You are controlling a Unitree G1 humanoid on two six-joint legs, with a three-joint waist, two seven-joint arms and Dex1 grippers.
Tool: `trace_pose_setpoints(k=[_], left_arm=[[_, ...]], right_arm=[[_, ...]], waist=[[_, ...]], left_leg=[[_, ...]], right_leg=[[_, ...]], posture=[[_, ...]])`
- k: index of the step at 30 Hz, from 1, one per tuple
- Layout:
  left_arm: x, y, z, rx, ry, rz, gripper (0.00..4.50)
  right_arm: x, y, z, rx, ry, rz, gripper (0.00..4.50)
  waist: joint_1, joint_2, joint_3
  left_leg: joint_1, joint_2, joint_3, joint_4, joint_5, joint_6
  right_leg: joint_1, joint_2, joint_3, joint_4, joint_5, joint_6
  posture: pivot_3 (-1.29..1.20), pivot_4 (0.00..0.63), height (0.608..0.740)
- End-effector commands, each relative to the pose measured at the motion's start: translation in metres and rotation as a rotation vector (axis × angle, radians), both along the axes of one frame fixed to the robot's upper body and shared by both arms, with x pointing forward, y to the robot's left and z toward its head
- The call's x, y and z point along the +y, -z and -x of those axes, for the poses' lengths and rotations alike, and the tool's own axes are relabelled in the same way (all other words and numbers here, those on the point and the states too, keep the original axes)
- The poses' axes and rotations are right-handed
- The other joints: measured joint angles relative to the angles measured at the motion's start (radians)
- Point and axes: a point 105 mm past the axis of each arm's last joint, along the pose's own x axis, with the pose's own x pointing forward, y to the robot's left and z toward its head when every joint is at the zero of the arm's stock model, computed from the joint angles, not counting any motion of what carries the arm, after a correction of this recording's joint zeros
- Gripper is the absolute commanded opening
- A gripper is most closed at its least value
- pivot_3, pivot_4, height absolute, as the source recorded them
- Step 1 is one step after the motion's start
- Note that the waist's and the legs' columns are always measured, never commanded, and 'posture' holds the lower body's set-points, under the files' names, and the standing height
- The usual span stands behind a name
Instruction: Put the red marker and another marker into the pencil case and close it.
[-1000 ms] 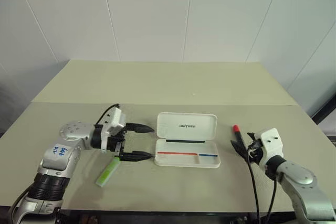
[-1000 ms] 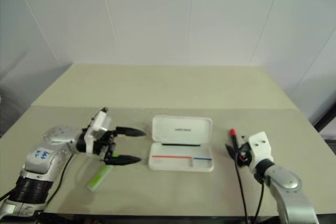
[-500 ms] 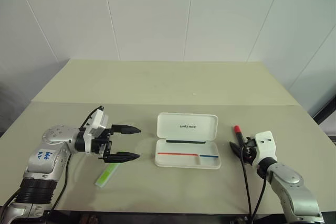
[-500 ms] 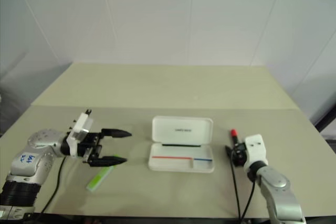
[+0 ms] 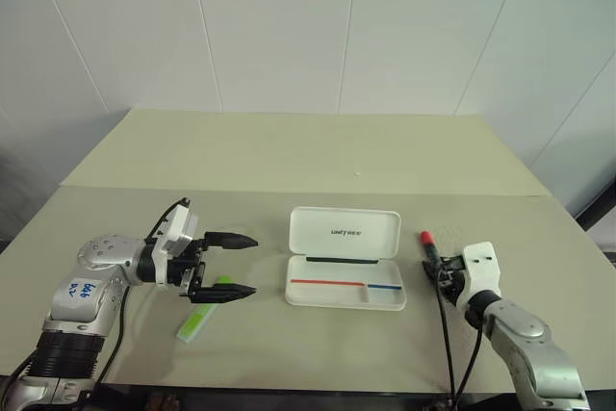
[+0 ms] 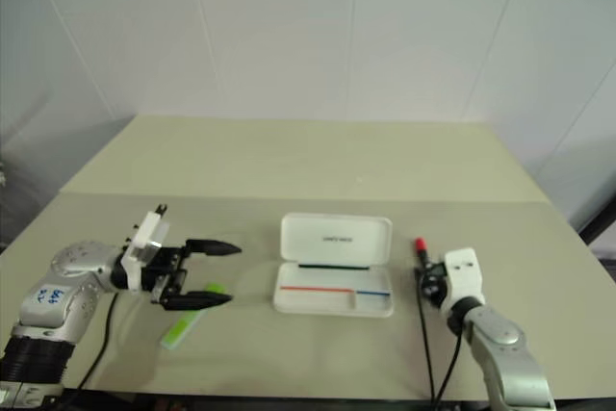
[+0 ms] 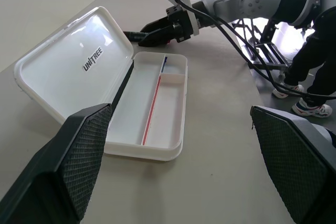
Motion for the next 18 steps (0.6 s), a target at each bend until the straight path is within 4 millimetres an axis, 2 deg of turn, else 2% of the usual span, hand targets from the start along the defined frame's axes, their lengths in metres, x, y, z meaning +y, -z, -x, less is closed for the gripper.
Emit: trace_pose_setpoints(k=[1,6,15,18], left_arm=[[-0.001,-0.013,0.003,-0.055,0.025,0.025,4.50],[0.002,-0.014,0.002,-0.053,0.024,0.029,4.50],[0.016,-0.012,-0.004,-0.057,-0.035,0.041,4.50],[0.020,-0.011,-0.007,-0.059,-0.065,0.046,4.50]], right_arm=[[-0.011,0.004,0.004,0.023,0.036,0.005,1.39],[-0.014,-0.014,0.001,-0.040,0.021,0.023,1.39],[-0.016,-0.083,0.004,-0.235,-0.100,0.088,1.39],[-0.013,-0.099,0.007,-0.277,-0.143,0.102,1.39]], waist=[[0.000,0.000,0.000],[0.000,0.000,0.000],[-0.007,0.002,0.001],[-0.008,0.002,0.001]], left_leg=[[0.000,0.000,0.000,0.000,0.000,0.000],[0.000,0.000,0.000,0.000,0.000,0.000],[0.000,0.001,0.000,-0.001,0.000,0.000],[0.000,0.001,0.000,-0.001,0.000,0.000]], right_leg=[[0.000,0.000,0.000,0.000,0.000,0.000],[0.000,0.000,0.000,0.000,0.000,0.000],[-0.001,0.001,0.000,0.000,0.000,0.000],[-0.001,0.001,0.000,0.000,0.000,0.000]], posture=[[0.00,0.150,0.740],[0.00,0.150,0.740],[0.00,0.150,0.740],[0.00,0.150,0.740]])
